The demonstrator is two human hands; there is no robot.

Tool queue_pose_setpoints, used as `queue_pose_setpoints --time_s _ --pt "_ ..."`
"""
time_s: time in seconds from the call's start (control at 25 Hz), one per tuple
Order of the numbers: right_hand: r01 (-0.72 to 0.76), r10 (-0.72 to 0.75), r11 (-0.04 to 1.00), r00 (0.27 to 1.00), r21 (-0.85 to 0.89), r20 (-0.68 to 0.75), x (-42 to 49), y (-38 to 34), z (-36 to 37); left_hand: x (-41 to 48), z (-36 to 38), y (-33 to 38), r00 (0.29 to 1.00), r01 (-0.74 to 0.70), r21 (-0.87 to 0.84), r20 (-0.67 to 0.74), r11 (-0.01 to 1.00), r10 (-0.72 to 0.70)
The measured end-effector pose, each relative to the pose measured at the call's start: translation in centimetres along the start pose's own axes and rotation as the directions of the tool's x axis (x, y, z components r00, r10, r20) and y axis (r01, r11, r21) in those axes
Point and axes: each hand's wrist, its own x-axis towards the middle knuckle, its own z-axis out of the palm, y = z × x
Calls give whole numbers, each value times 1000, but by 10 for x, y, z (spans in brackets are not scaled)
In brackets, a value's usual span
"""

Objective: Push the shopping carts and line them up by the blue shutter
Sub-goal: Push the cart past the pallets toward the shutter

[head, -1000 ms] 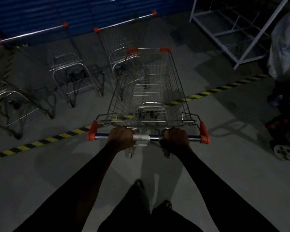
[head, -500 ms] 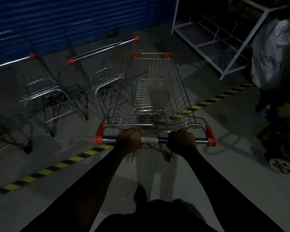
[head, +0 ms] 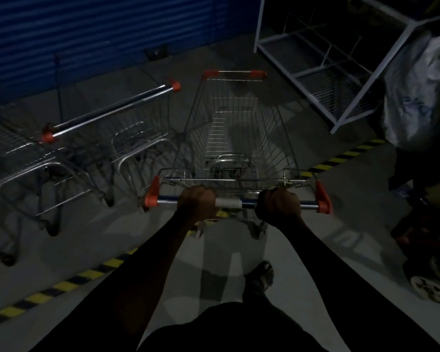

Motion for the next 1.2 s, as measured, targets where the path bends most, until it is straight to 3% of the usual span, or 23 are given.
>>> queue_pose_setpoints --time_s 0.08,0.16,0.32,0.52,0.76,1.04,1.2 --pt "2 -2 1000 1000 6 1 30 33 19 48 -2 5 981 66 -10 184 998 -63" --pt "3 -2 1000 1000 25 -26 58 63 39 94 -5 8 954 129 -6 275 992 -122" --pt "10 -6 995 999 96 -43 122 114 78 177 -1 5 953 178 -29 254 984 -165" --pt "48 -40 997 993 66 -114 194 155 120 260 16 -17 948 242 -19 218 970 -232" --pt "33 -38 997 997 68 67 282 199 174 353 44 -56 943 248 6 228 969 -243" --pt "58 -58 998 998 23 18 369 234 216 439 65 -93 959 231 -18 172 973 -225" --pt "82 -78 996 994 -44 71 411 247 240 481 75 -116 957 230 -5 183 973 -226"
